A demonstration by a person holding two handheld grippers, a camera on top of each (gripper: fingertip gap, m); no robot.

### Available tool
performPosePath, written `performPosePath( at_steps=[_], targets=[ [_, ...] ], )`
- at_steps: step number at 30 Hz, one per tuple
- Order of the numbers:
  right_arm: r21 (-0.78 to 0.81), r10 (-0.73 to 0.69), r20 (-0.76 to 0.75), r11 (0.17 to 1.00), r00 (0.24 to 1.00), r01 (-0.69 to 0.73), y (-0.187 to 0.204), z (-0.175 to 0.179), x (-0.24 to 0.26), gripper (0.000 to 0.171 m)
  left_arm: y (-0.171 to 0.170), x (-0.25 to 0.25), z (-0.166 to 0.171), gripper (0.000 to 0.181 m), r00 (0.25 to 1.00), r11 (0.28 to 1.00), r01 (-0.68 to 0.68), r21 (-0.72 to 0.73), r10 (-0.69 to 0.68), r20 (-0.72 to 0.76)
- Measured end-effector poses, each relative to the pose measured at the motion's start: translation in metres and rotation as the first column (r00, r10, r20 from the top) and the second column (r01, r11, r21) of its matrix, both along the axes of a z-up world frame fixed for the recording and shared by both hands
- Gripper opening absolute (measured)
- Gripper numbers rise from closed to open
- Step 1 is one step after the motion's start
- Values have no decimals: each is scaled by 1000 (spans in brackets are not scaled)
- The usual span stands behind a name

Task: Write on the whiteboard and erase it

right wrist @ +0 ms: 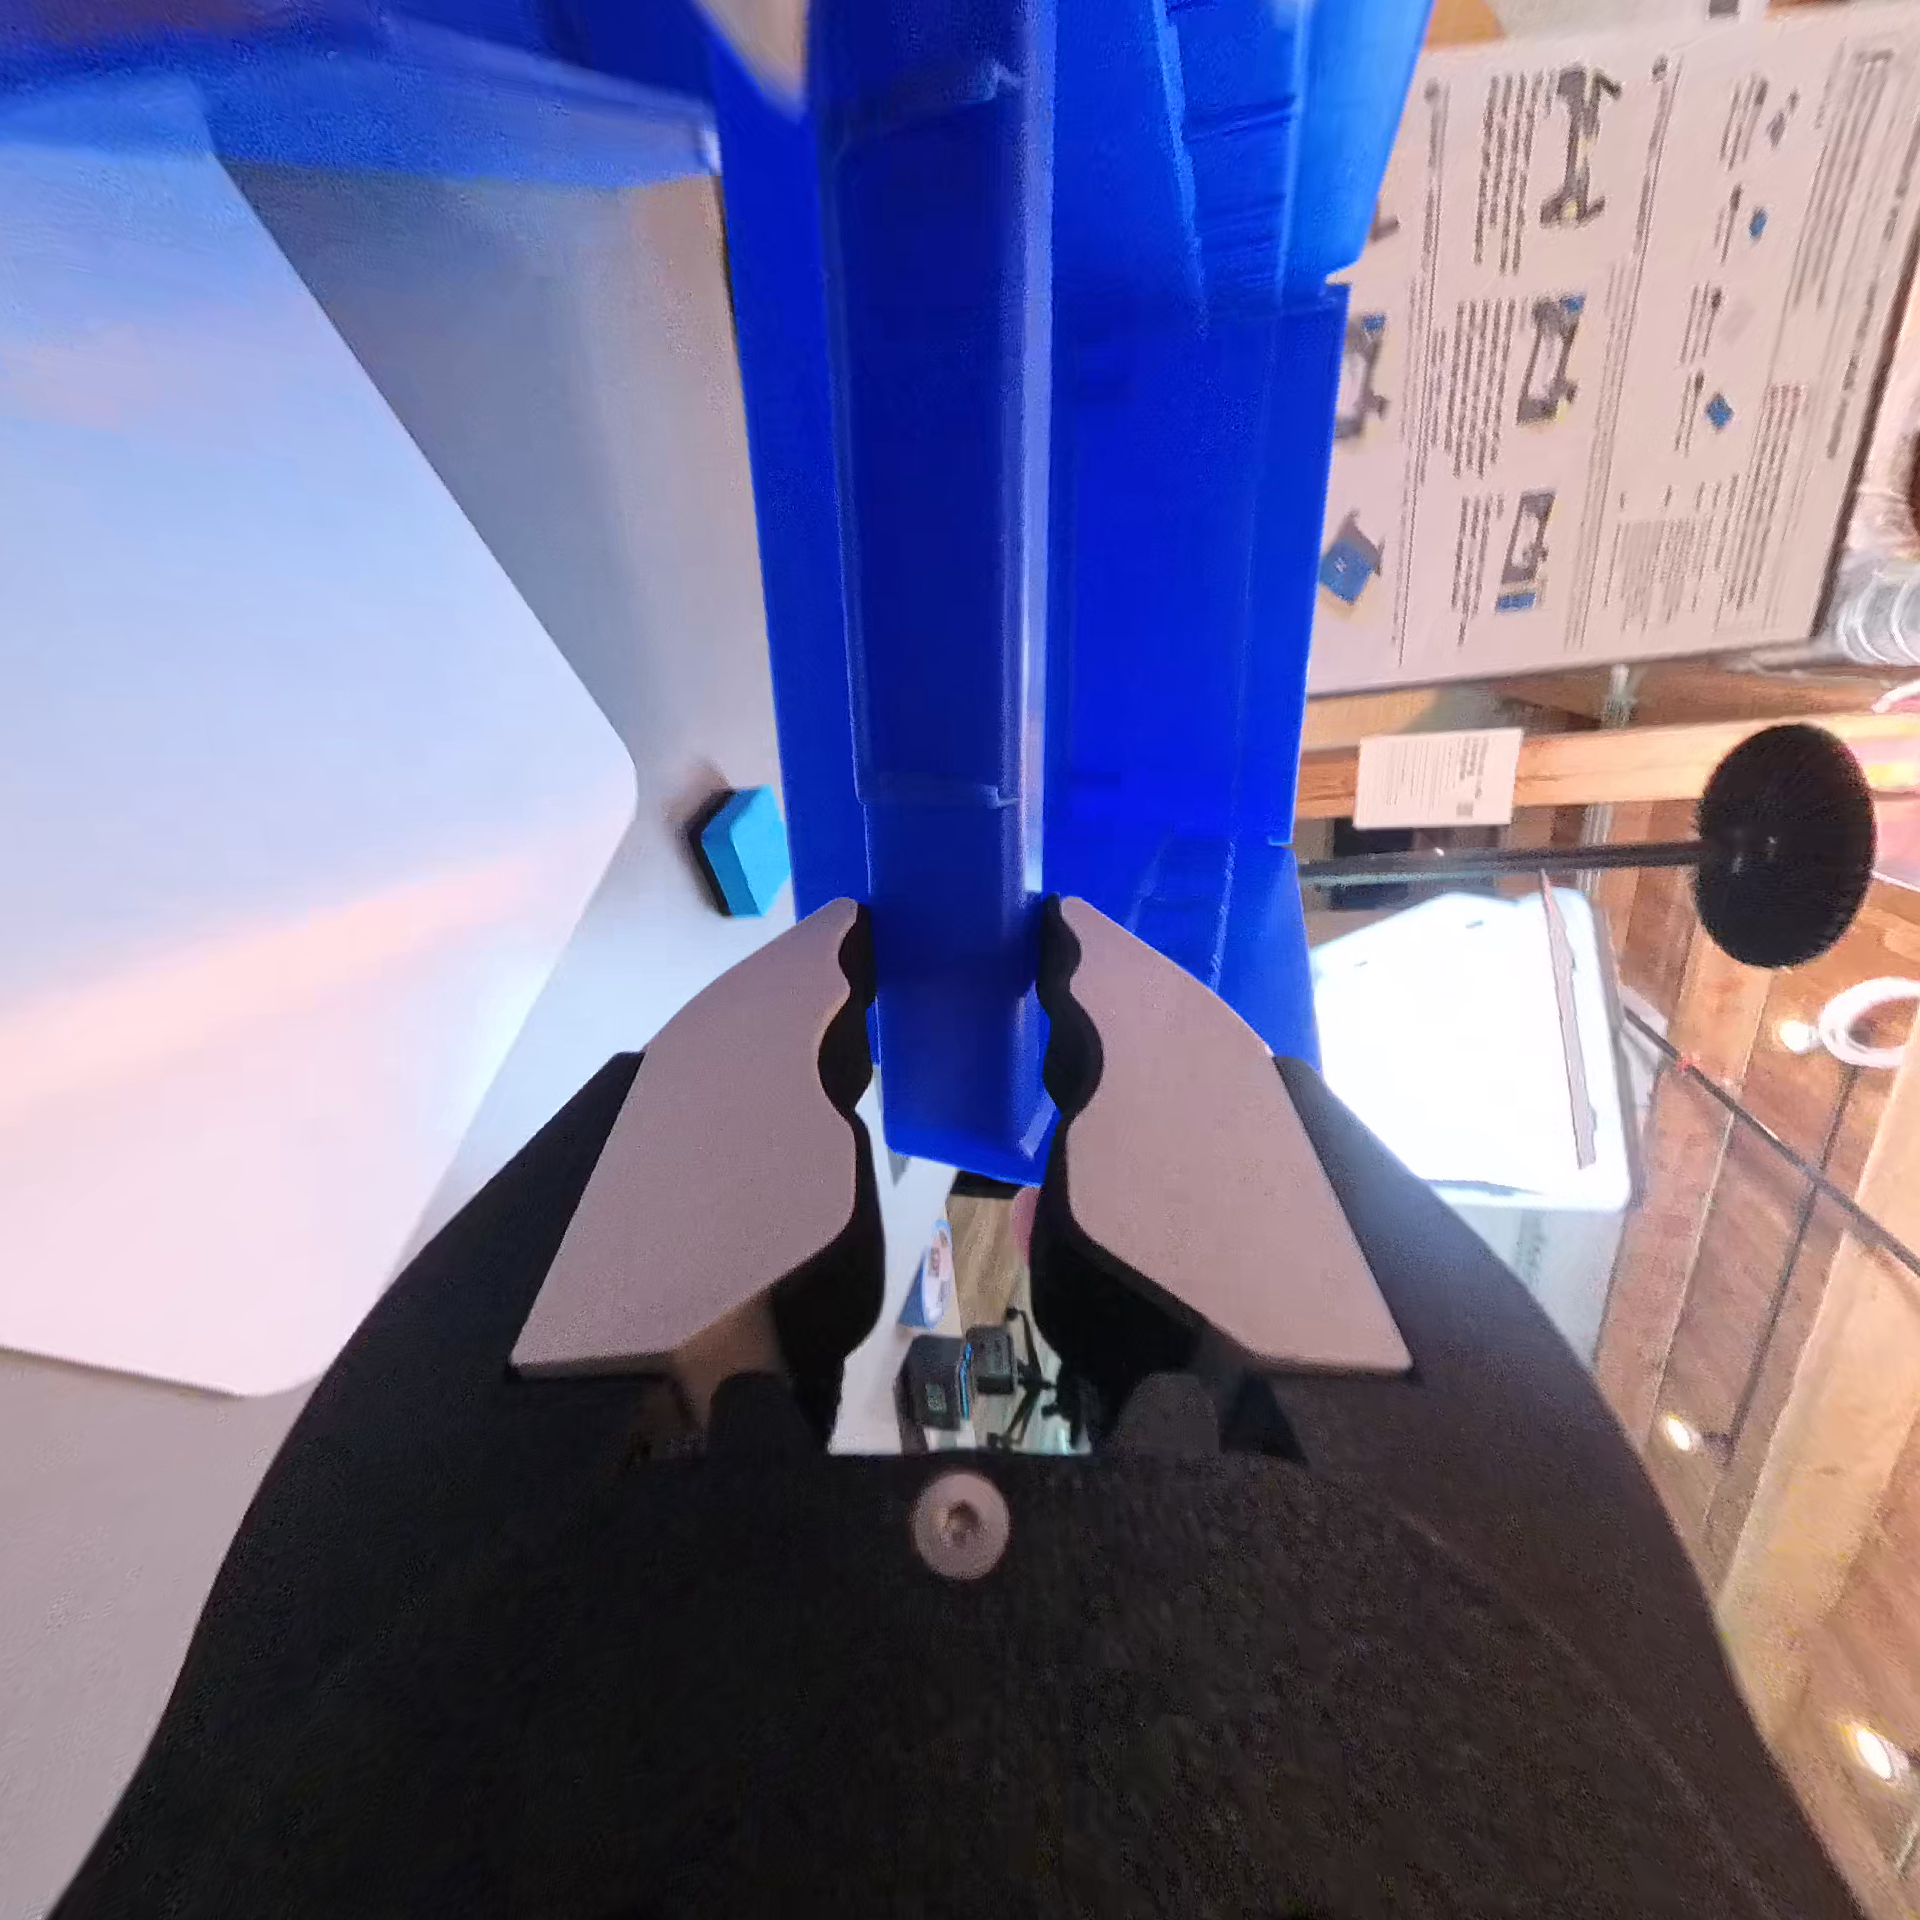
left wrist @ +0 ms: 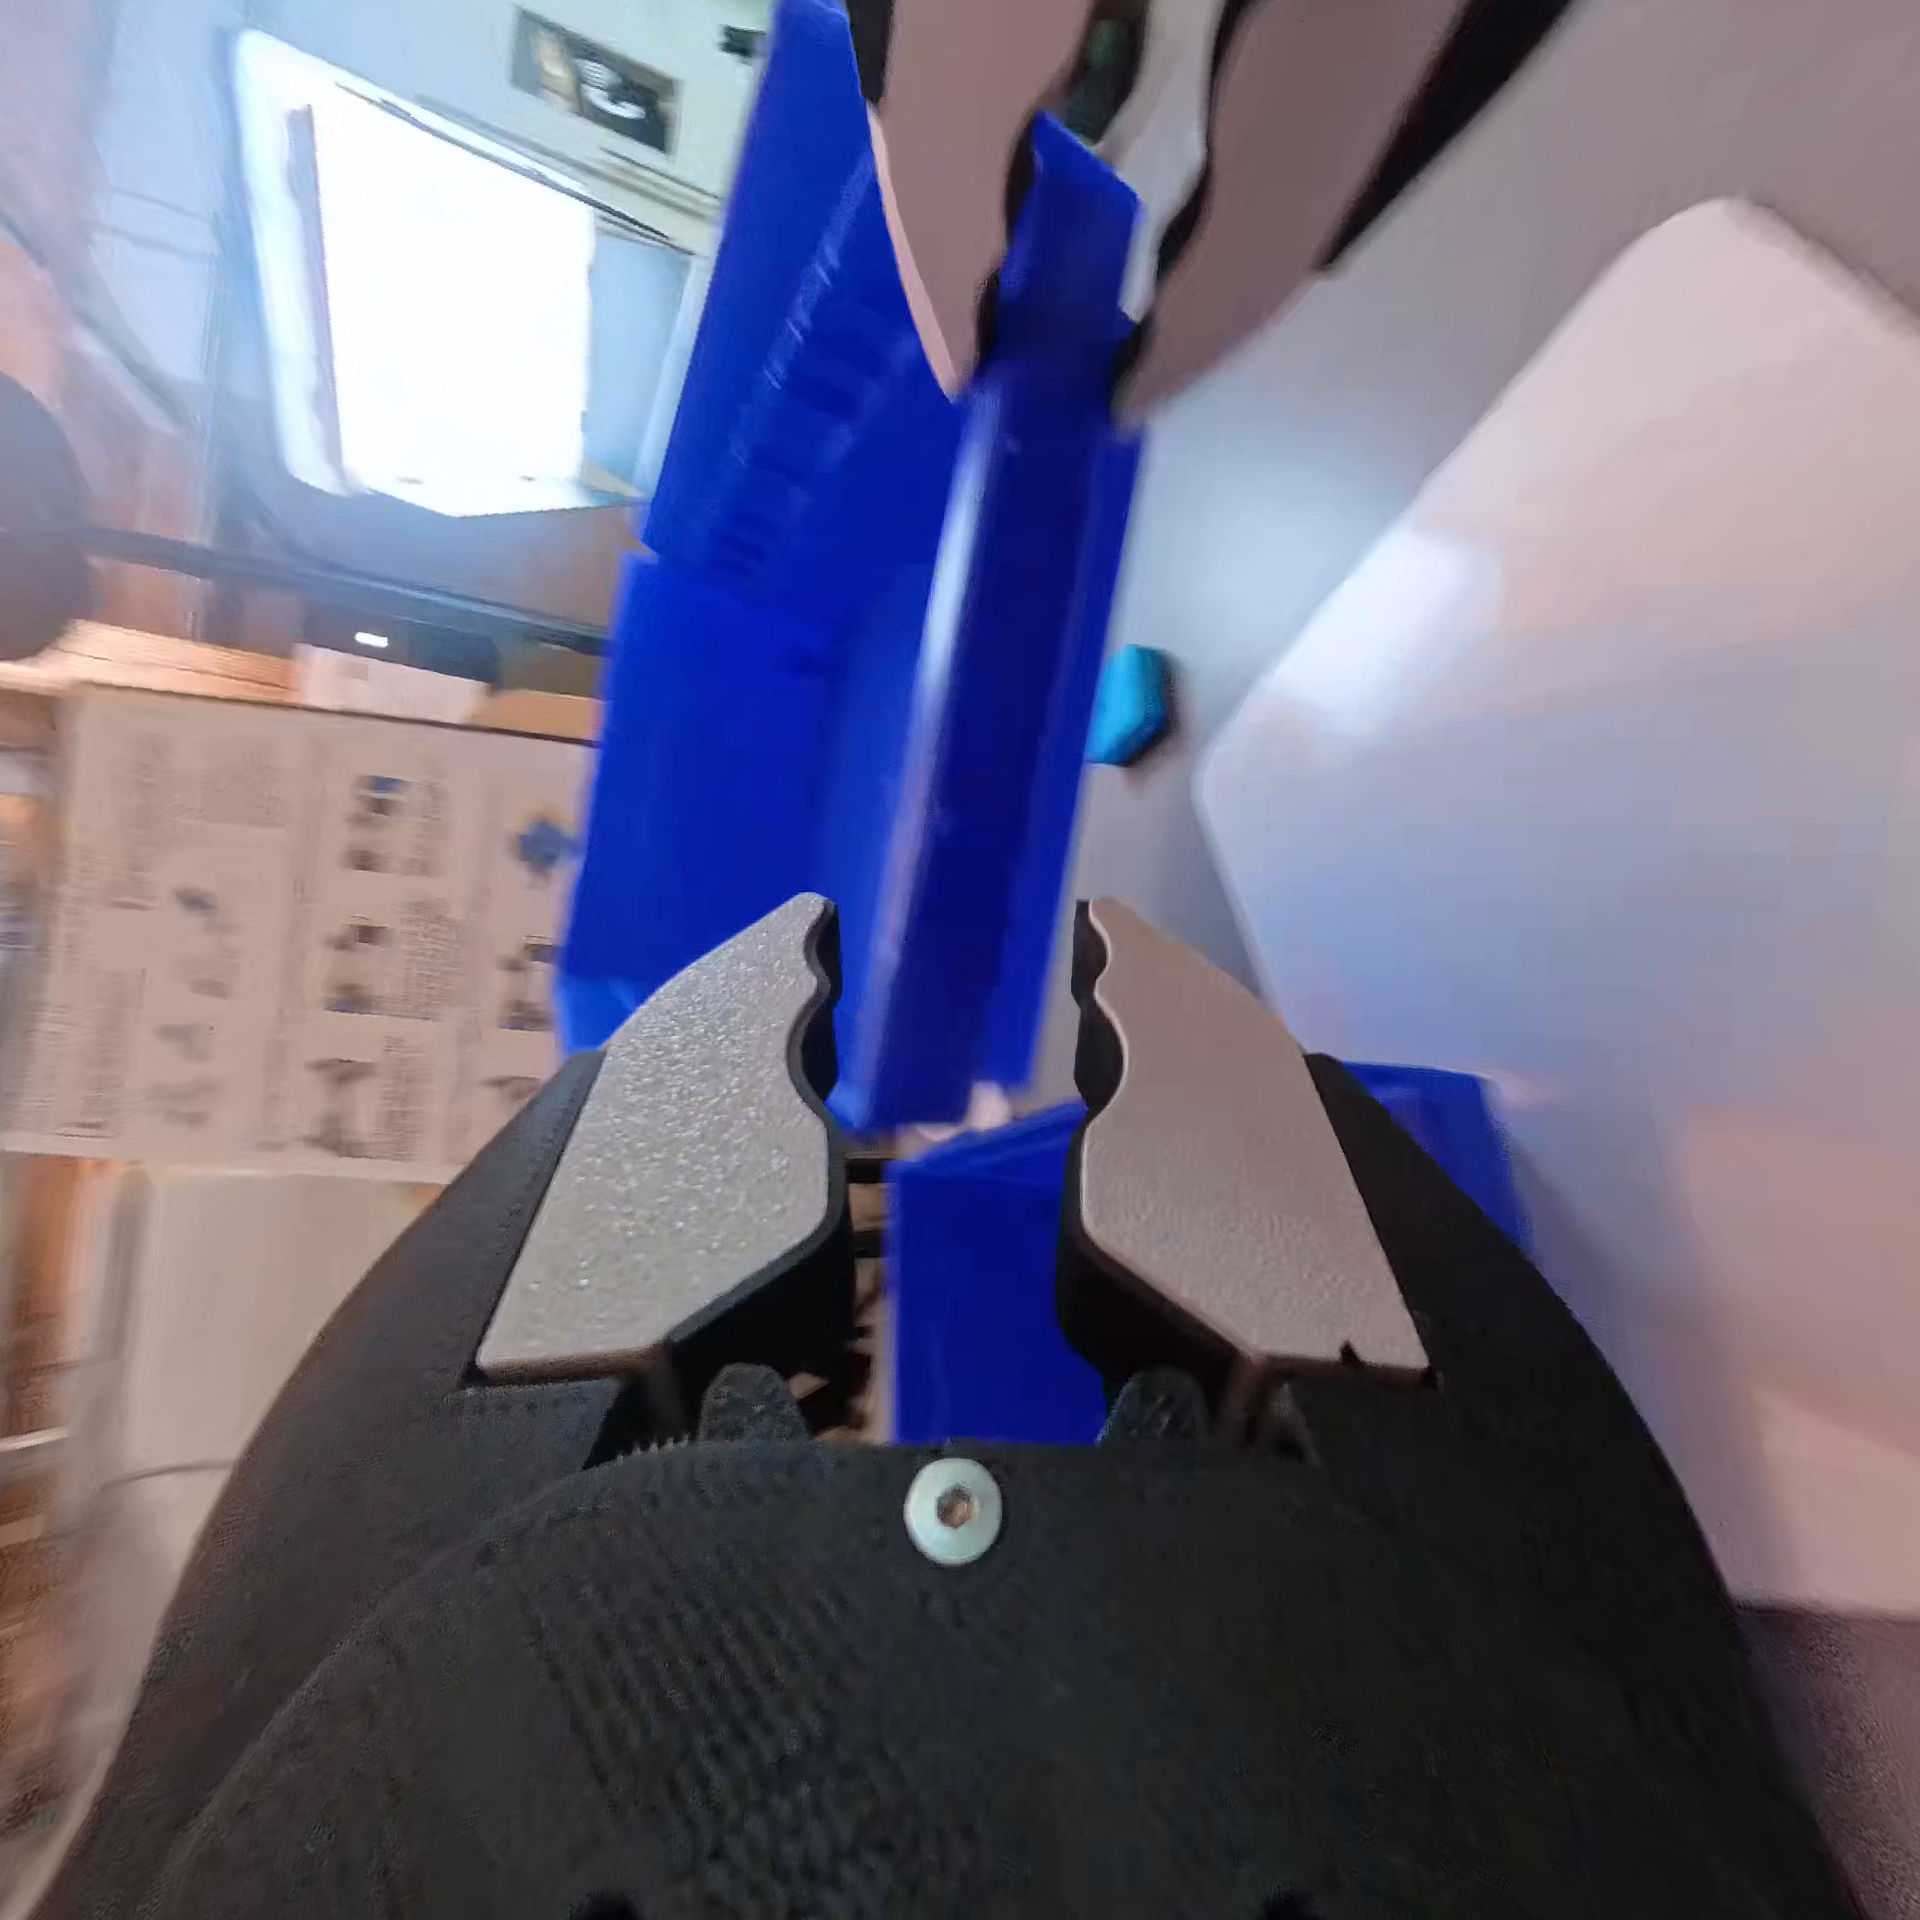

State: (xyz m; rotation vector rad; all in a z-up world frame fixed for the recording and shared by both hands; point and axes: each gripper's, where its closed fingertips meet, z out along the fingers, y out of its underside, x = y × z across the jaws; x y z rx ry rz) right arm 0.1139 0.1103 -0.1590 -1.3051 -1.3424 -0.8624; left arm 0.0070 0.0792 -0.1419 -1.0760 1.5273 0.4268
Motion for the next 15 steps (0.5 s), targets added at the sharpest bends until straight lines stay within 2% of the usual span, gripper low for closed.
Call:
performPosePath(
  at_steps=[4, 6, 8, 9, 11, 13, 15],
  targets=[
    [20, -84, -3, 996, 996, 84, -4, -4, 54, 30, -10, -42, -50, 44, 999, 940, -48, -338, 46, -12],
    [18, -132, 11, 991, 991, 132, -6, -13, 84, 30, -14, -65, -74, 45, 996, 872, -84, -483, 78, -32],
    [1, -177, 21, 984, 984, 177, -8, -26, 112, 30, -16, -87, -100, 54, 989, 791, -146, -594, 113, -93],
    [-14, -197, 19, 980, 980, 198, -9, -34, 125, 30, -15, -97, -115, 62, 981, 755, -190, -627, 128, -142],
    [-42, -230, 23, 972, 973, 231, -10, -52, 147, 30, -14, -112, -141, 64, 962, 701, -264, -662, 144, -231],
    [-70, -258, 26, 963, 966, 259, -10, -69, 165, 30, -12, -118, -160, 59, 951, 659, -300, -689, 150, -271],
    [-96, -281, 33, 954, 959, 283, -10, -85, 179, 29, -5, -129, -171, 47, 922, 653, -372, -660, 176, -345]
  ],
)
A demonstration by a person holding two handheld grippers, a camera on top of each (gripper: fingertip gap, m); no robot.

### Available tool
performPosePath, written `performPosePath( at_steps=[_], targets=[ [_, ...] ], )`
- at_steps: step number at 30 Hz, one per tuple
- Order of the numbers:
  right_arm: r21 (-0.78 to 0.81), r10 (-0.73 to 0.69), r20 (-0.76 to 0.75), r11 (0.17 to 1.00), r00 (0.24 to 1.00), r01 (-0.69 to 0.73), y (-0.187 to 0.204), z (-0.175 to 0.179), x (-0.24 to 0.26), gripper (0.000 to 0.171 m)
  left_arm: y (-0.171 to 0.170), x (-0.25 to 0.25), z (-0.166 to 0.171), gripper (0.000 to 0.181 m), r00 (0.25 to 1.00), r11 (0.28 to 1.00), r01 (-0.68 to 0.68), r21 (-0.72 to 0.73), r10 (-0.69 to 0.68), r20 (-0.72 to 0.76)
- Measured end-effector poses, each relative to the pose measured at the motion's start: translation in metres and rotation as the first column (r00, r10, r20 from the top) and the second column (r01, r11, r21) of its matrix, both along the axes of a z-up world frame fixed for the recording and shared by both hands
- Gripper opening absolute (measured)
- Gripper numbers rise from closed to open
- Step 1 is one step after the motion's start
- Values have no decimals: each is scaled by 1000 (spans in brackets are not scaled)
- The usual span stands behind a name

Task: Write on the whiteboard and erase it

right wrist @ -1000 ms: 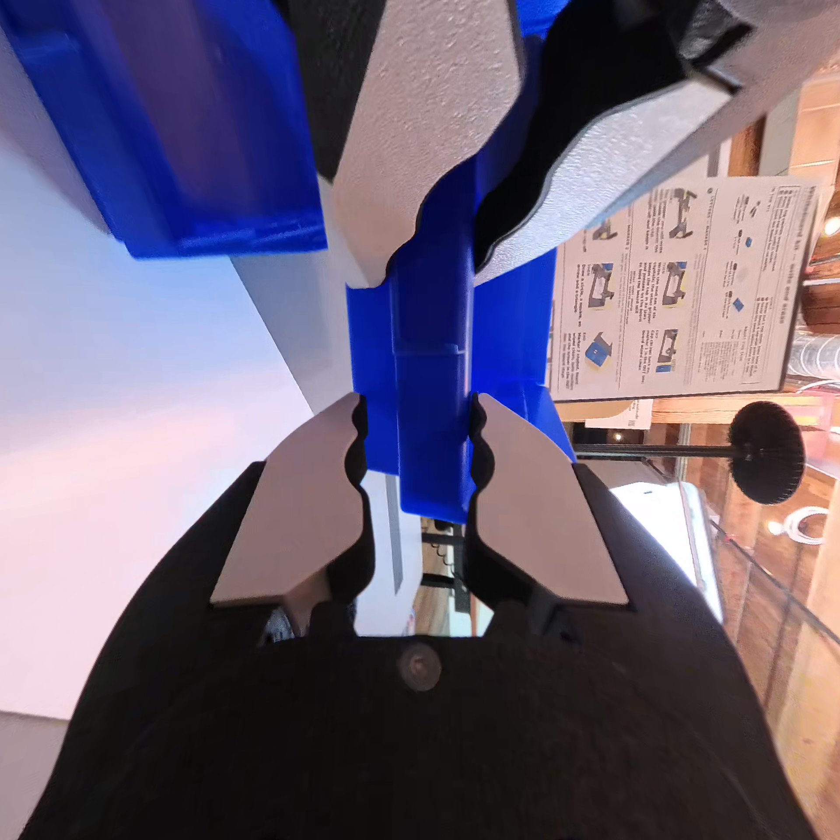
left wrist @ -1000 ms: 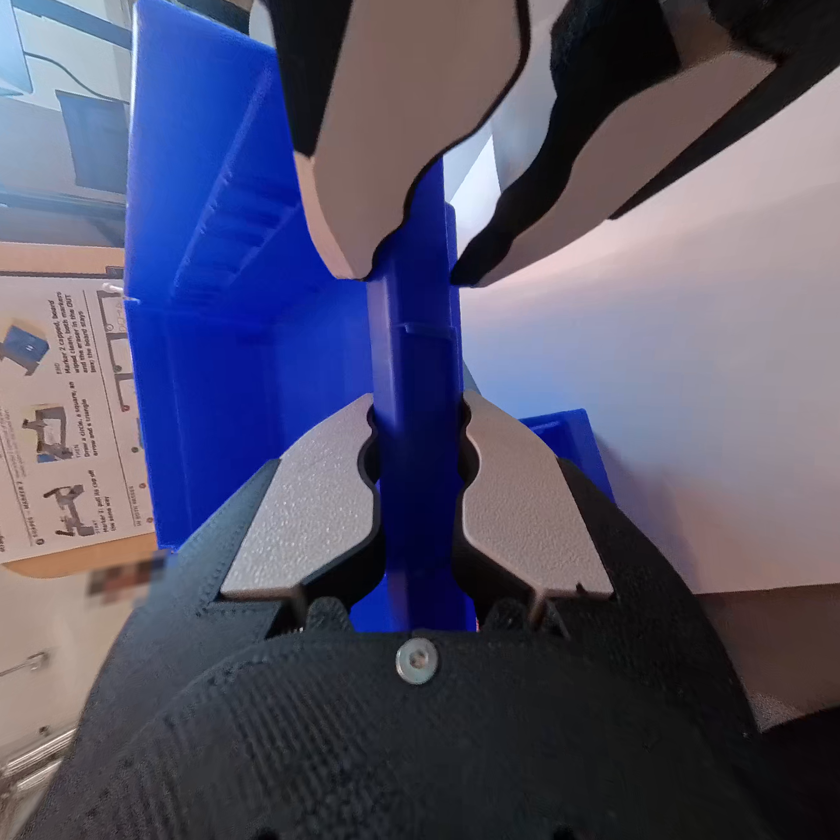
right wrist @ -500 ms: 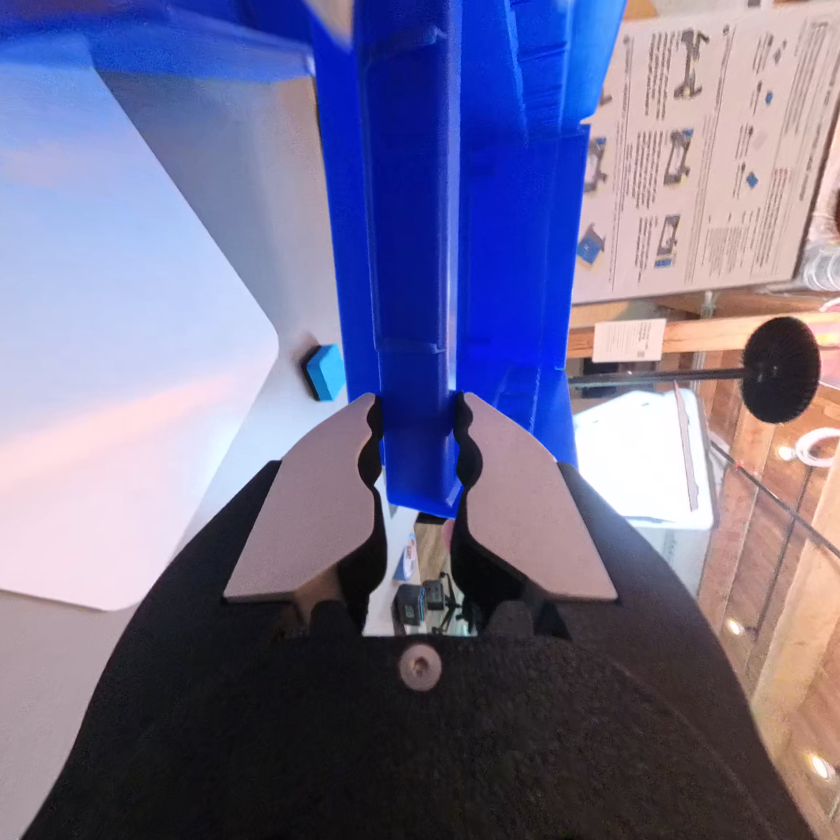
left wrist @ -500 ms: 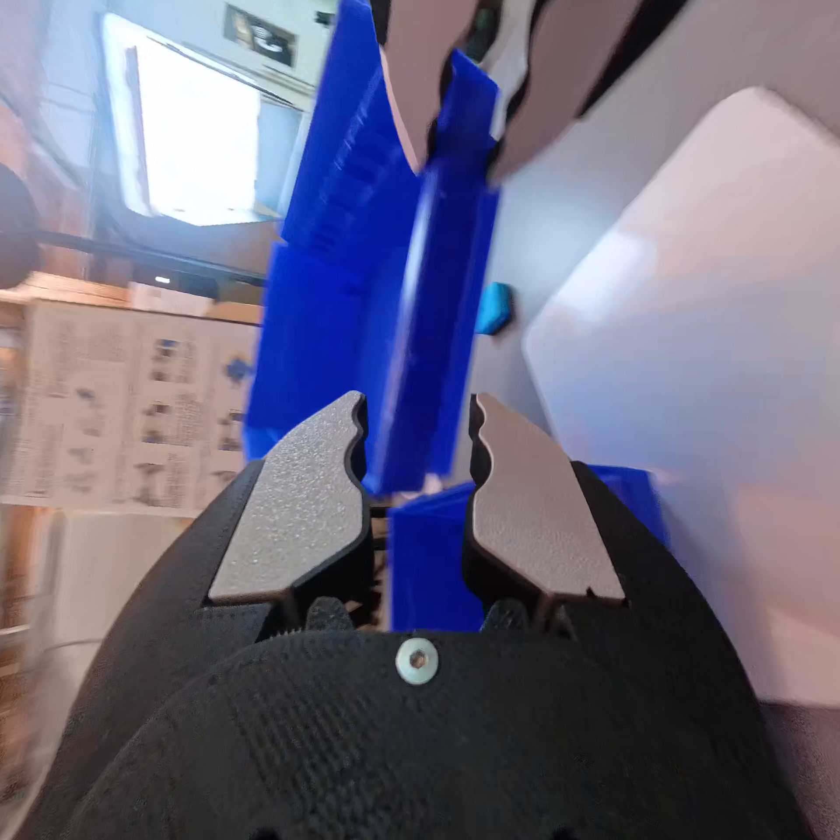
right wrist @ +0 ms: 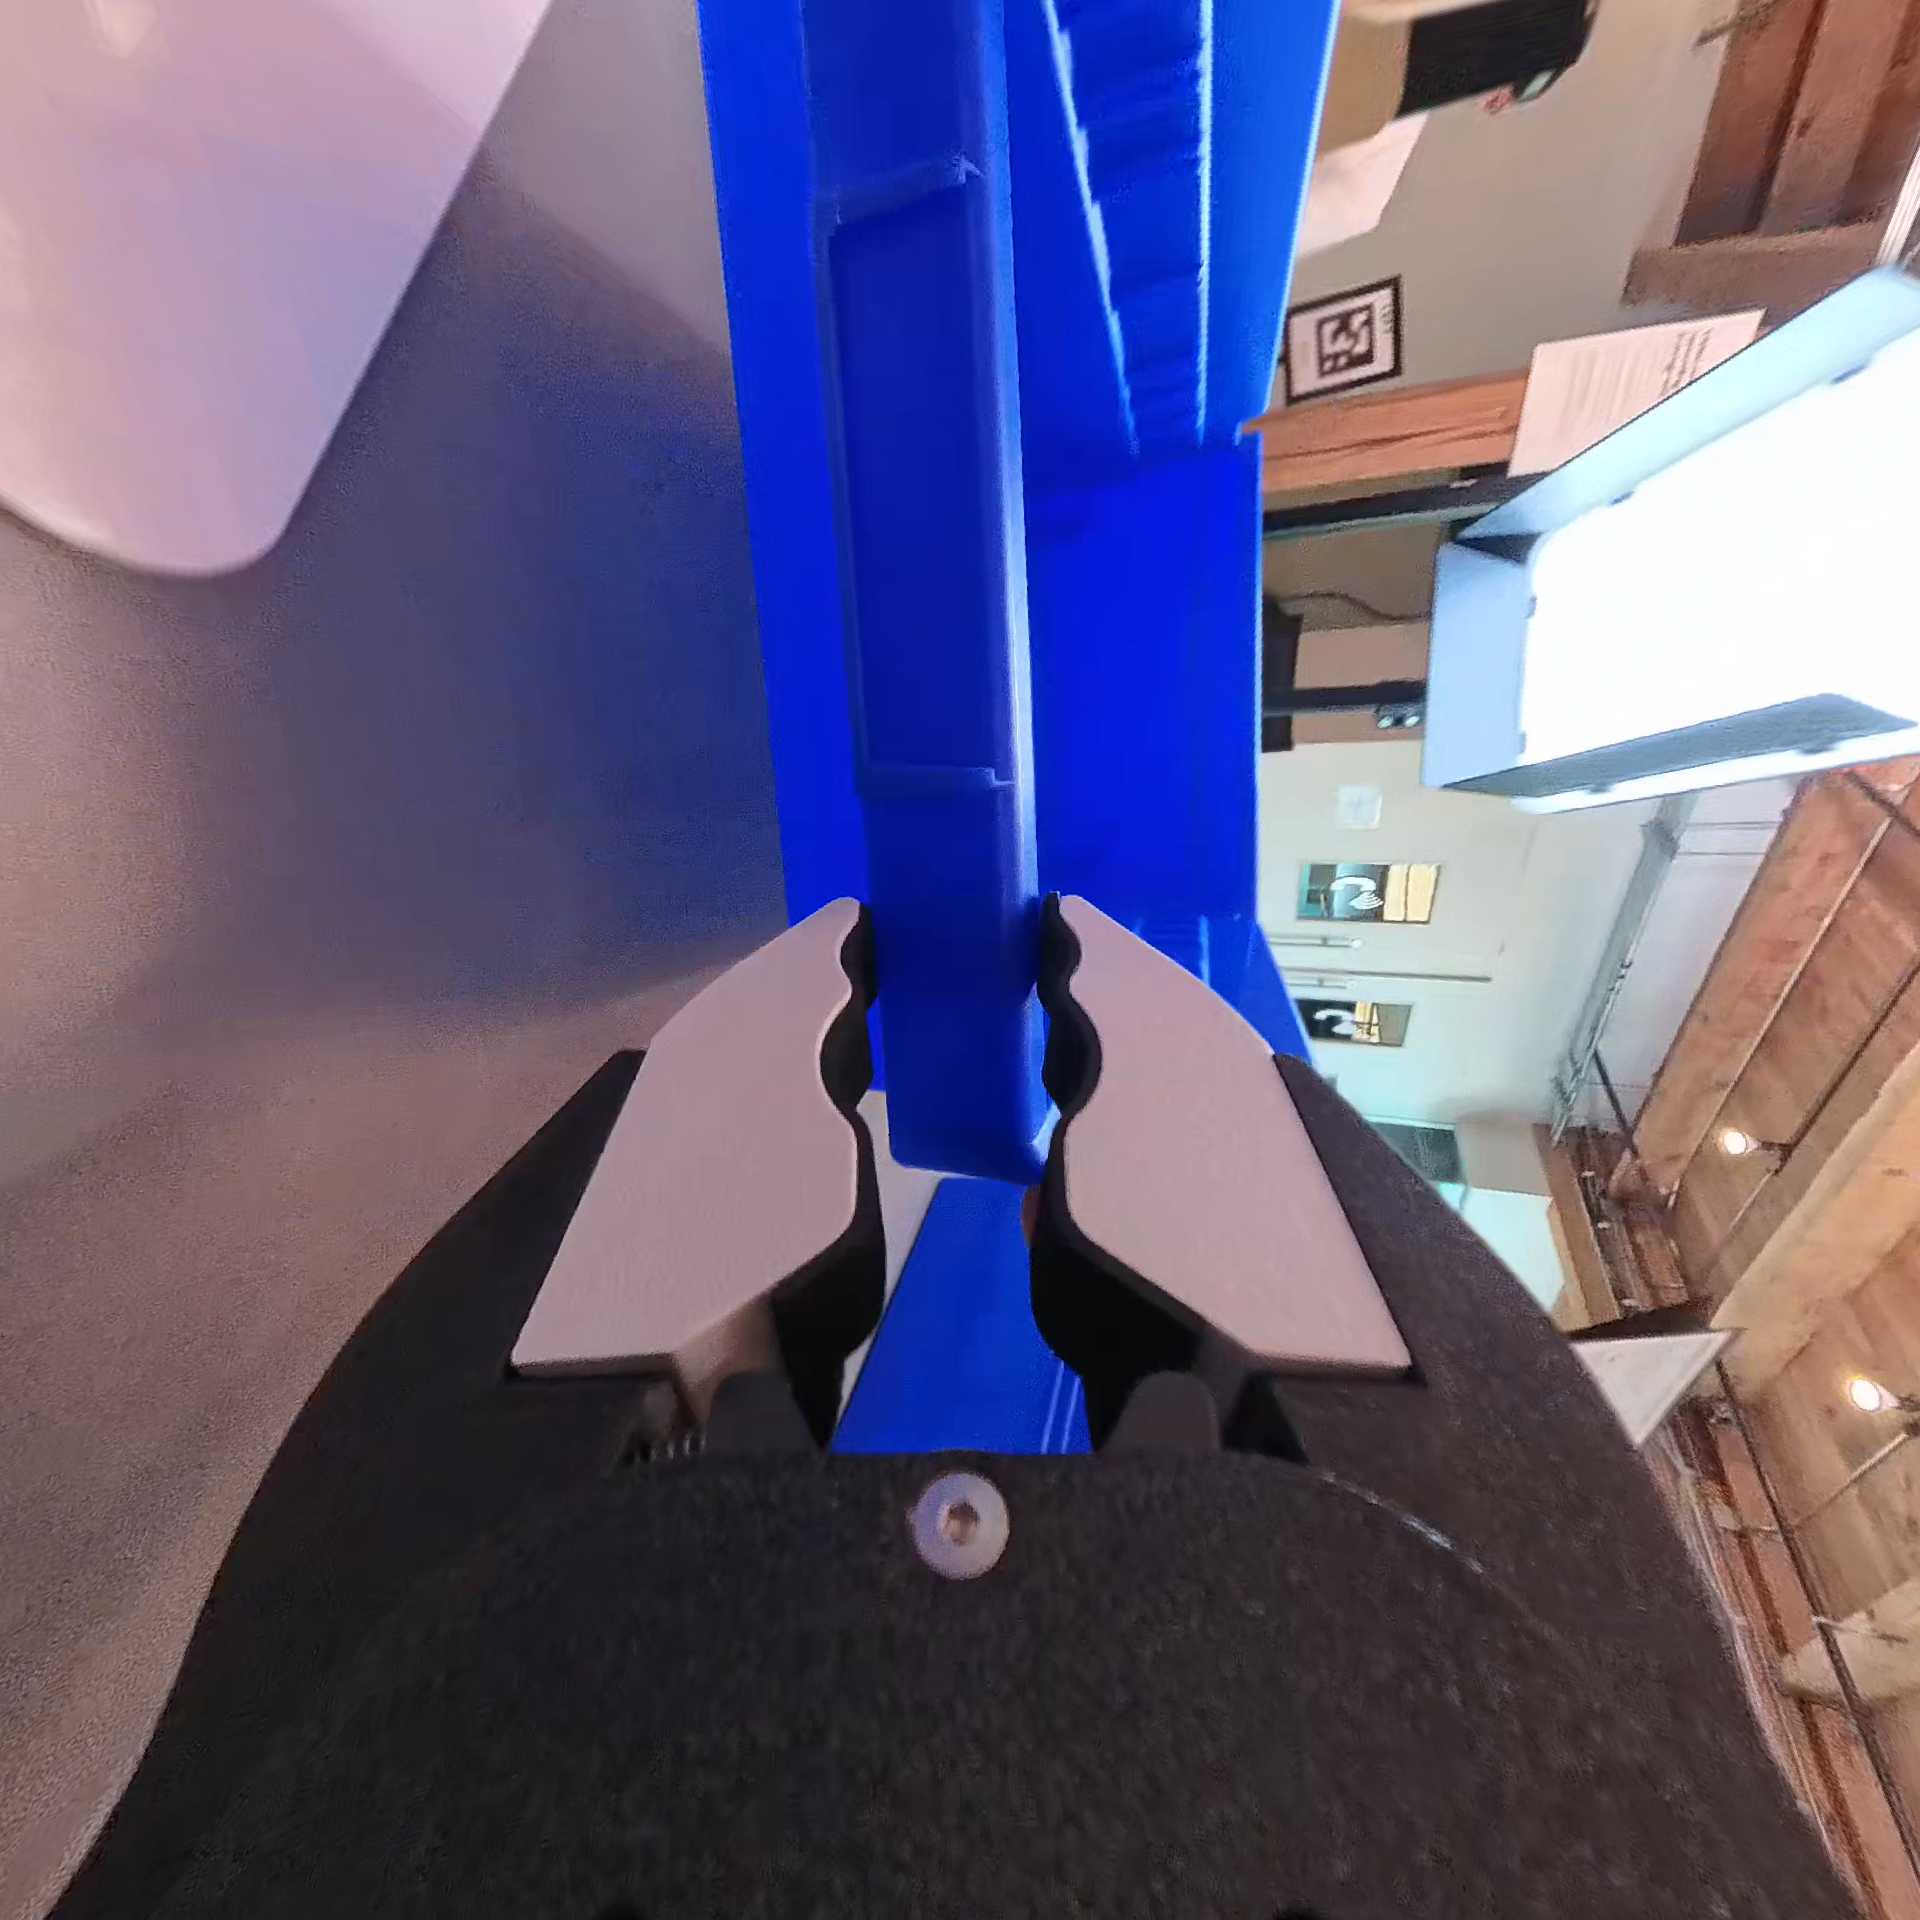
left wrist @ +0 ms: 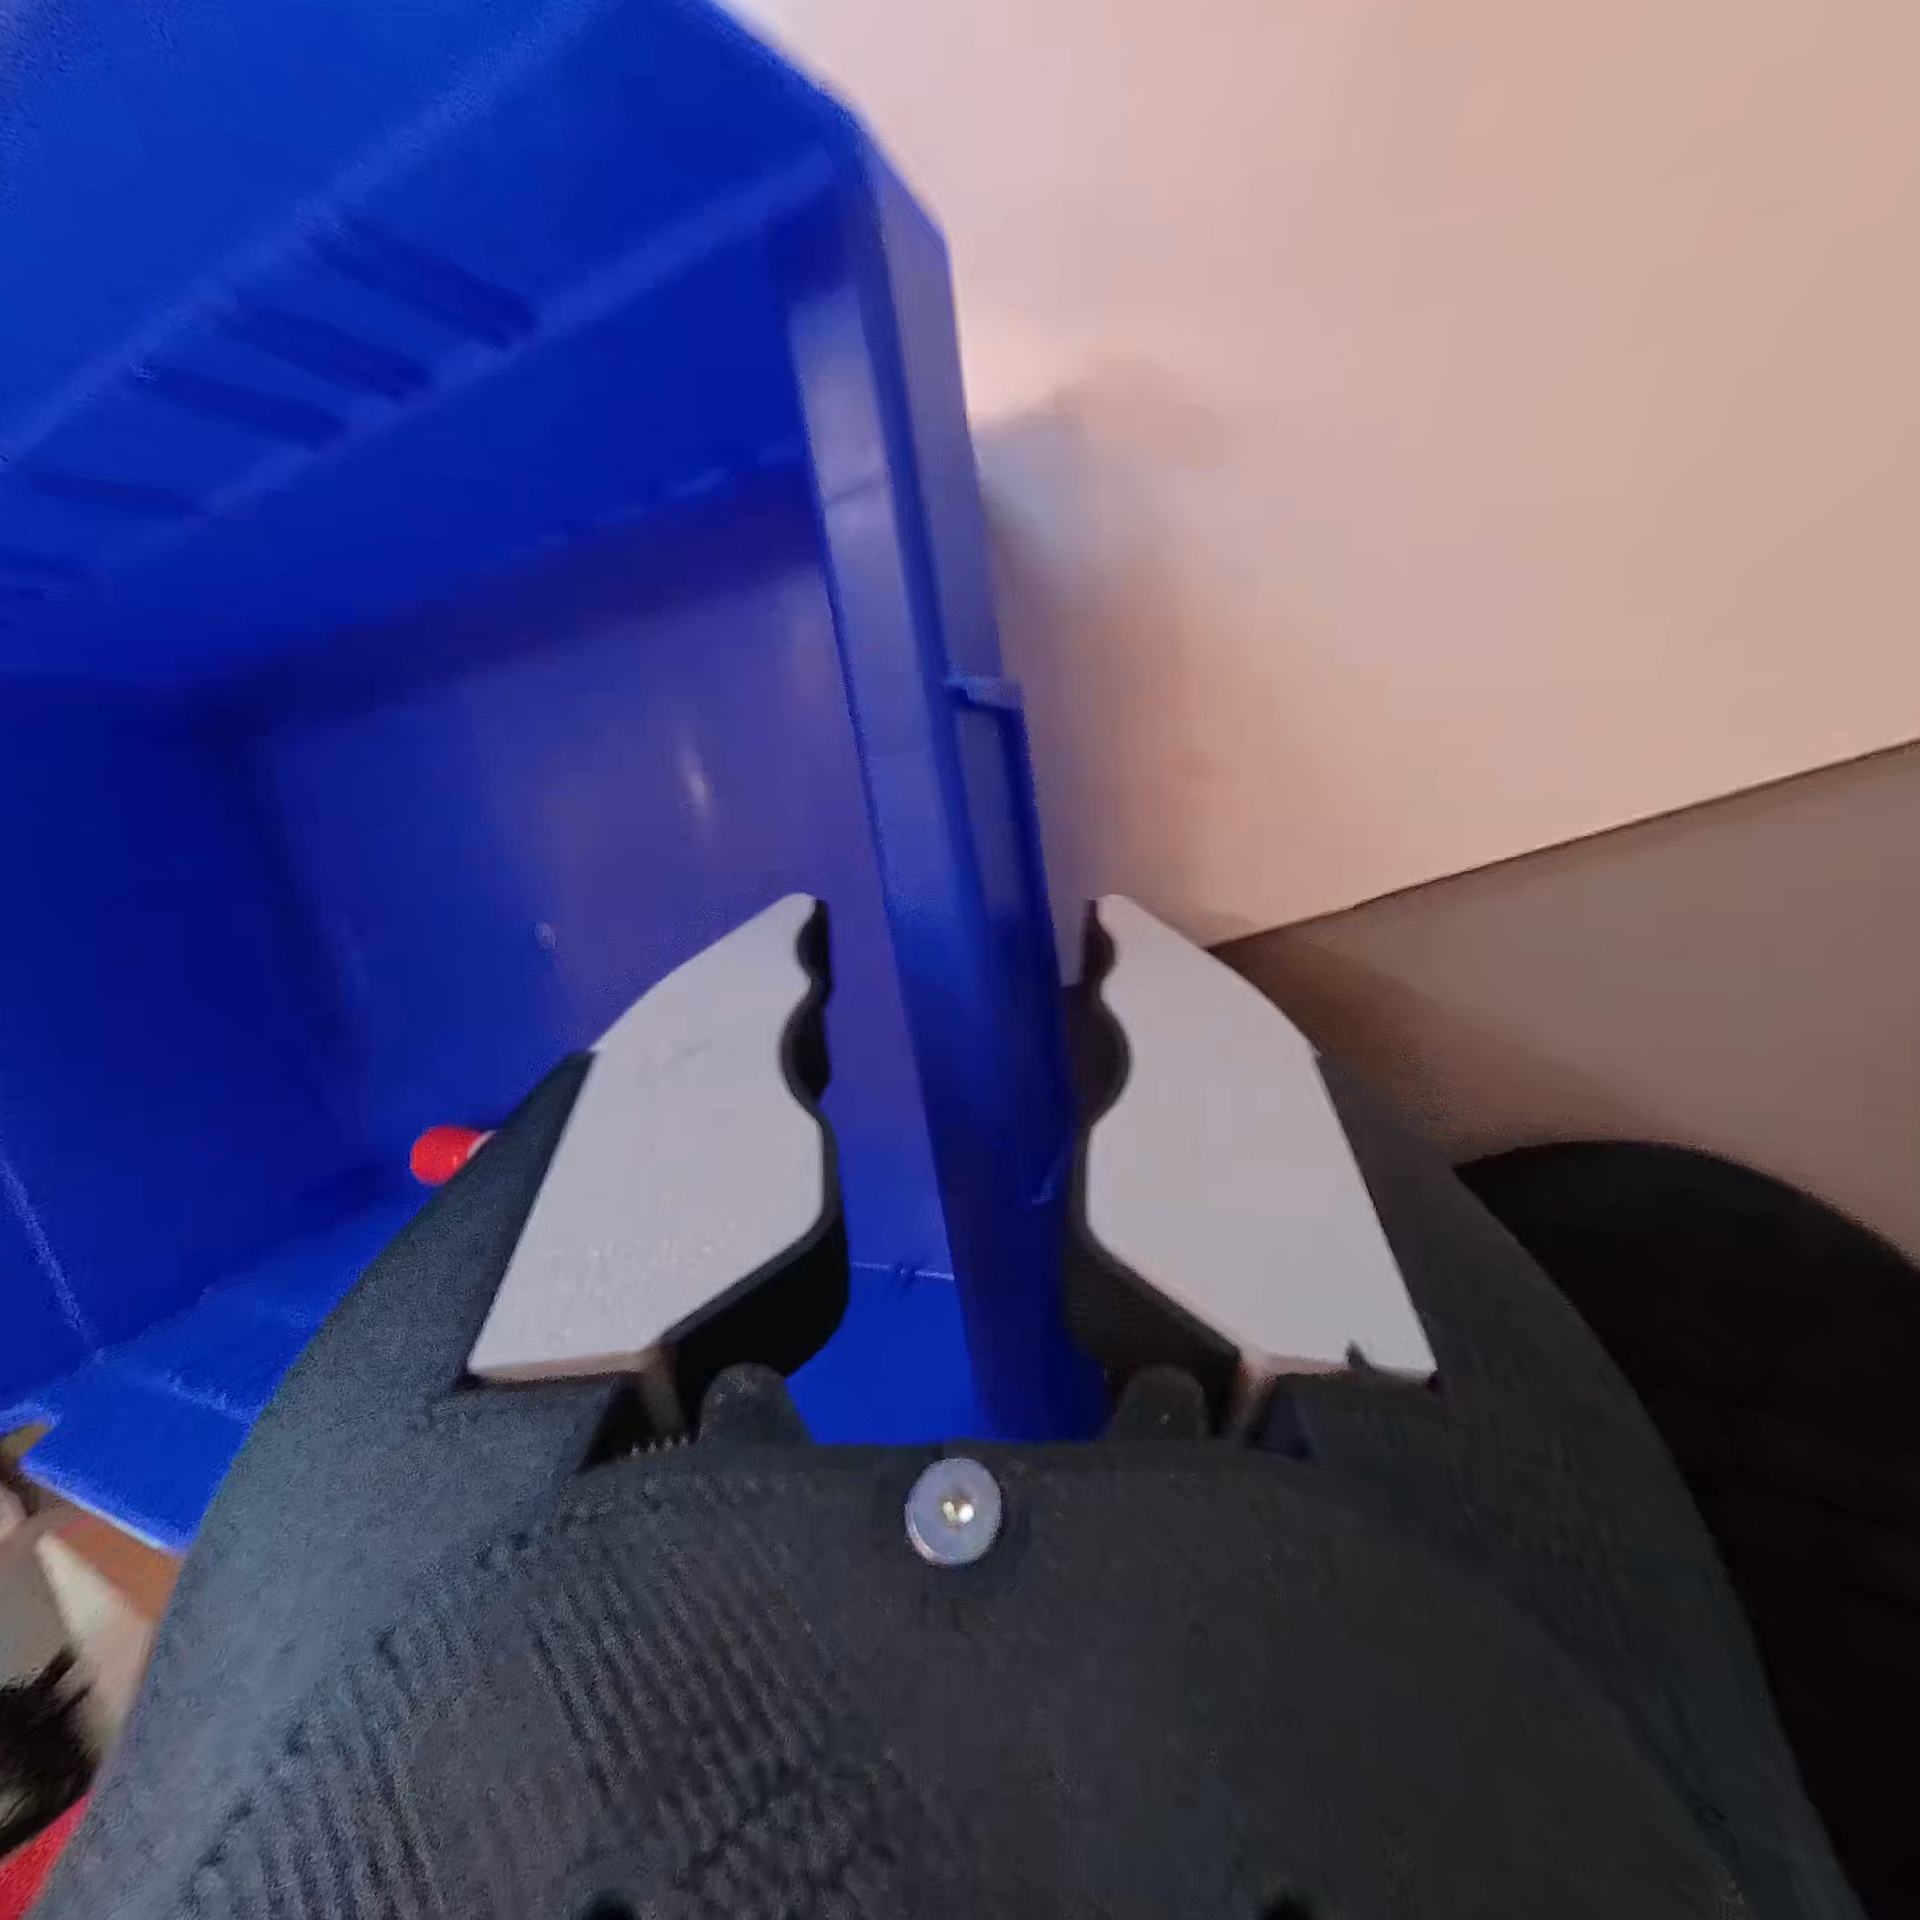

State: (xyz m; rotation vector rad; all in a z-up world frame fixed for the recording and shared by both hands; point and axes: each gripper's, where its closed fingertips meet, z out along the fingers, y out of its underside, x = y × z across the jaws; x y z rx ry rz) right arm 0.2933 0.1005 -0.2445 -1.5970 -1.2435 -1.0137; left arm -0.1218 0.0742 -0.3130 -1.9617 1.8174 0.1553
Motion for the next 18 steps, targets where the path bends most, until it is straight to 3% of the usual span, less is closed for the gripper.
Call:
performPosePath(
  at_steps=[2, 5, 13, 18],
  targets=[
    [-17, 0, -5, 1000, 1000, 0, 0, -14, 10, 29, 0, -13, -14, 30, 996, 998, -10, -55, 5, -89],
    [-8, 1, 6, 1000, 1000, -1, 1, -22, 22, 28, 6, -20, -14, 28, 997, 996, -30, -79, 24, -76],
    [-24, 50, 36, 999, 998, -49, 5, -53, 34, 29, 18, -88, 15, 31, 983, 981, -178, 79, 181, -35],
    [-17, 60, 22, 998, 998, -60, 14, -56, 28, 29, 24, -147, 37, 30, 952, 947, -274, 169, 292, -92]
  ],
)
